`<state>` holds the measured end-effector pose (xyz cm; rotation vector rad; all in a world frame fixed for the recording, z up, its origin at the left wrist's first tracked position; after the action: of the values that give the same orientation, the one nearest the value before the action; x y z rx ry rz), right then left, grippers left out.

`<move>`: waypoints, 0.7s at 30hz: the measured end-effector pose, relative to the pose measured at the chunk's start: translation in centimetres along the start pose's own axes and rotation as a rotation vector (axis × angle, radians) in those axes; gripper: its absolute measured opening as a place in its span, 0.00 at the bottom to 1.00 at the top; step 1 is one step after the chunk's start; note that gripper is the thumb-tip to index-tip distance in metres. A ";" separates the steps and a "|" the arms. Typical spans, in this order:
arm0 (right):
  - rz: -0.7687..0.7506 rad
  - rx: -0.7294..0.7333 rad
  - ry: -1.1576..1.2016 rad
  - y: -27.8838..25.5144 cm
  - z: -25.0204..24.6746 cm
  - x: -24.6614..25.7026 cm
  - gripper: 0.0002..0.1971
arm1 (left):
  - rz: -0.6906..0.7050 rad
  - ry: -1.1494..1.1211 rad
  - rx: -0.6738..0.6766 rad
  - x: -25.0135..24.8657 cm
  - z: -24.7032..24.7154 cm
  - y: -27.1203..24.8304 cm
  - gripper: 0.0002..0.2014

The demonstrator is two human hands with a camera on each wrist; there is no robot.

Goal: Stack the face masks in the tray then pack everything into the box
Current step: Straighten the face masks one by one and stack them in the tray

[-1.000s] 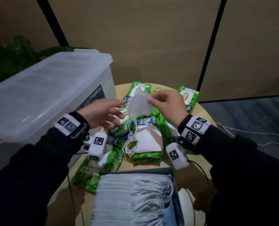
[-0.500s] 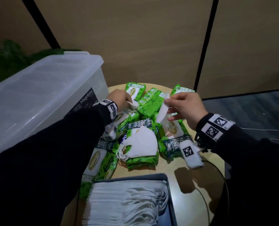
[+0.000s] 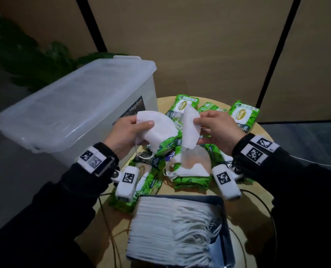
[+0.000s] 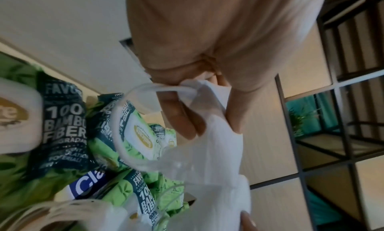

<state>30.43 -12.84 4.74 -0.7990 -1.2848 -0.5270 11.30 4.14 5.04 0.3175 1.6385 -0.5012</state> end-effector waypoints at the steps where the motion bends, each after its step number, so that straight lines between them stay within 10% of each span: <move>1: 0.000 0.015 -0.008 -0.3 0.5 -0.2 0.06 | 0.015 0.013 -0.015 -0.1 -0.4 -0.6 0.12; 8: 0.133 0.064 0.057 -1.6 2.0 -1.0 0.04 | 0.668 0.048 -0.315 -3.0 0.0 -3.1 0.06; 13: 0.216 0.145 0.153 -2.3 2.8 -1.3 0.13 | 1.378 0.666 -0.017 -0.5 2.8 -4.7 0.09; 21: 0.067 0.089 0.066 -2.3 2.1 -1.3 0.09 | 1.228 0.788 0.161 -0.3 2.9 -4.3 0.16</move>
<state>27.12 -12.82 4.14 -0.7414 -1.2085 -0.4361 11.74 -0.96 5.74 1.6536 1.7539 0.5089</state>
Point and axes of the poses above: each hand's wrist, its own y-axis towards the middle knuckle, its own z-axis out of the palm, x = y × z, the point moved 2 cm from there along y, towards the middle knuckle, and after that the axes turned 13 degrees about -x, right-handed, at the moved point
